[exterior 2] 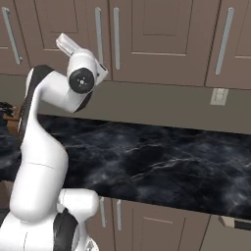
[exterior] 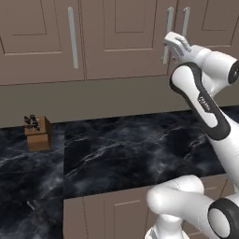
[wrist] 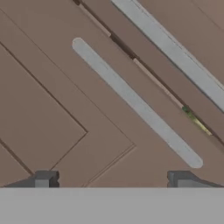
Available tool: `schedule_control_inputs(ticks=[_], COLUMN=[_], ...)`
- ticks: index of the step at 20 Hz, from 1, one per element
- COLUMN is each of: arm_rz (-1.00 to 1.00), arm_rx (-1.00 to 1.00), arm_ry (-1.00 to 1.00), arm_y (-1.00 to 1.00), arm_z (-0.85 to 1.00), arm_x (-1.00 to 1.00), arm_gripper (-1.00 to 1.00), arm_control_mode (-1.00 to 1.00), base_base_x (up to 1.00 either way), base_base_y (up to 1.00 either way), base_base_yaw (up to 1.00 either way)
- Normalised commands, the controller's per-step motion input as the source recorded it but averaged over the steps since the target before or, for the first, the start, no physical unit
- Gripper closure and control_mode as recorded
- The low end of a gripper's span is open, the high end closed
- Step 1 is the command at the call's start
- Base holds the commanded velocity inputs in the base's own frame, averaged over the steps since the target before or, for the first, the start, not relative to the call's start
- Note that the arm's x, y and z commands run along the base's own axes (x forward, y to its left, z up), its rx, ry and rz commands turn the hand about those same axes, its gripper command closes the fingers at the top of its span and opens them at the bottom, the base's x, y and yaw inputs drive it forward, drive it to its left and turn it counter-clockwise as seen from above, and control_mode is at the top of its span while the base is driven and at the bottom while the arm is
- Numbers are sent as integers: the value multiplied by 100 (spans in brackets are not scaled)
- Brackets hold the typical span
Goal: Pick the cucumber, broccoli from the counter and place them in the cabinet. Then close the cabinet.
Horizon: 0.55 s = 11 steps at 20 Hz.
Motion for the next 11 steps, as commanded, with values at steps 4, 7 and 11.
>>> schedule_control_inputs(ticks=[4,7,11], arm_rz=[0,-3,-8], arm_rx=[0,-5,-8], arm_ry=[26,29,30], arm_y=[2,1,0], arm_z=[46,22,11], arm_x=[-100,-100,-100], arm_gripper=[-100,-100,-100], arm_control_mode=[-100,-100,-100], base_base_x=[0,0,0], base_base_y=[0,0,0], base_base_yaw=[0,0,0])
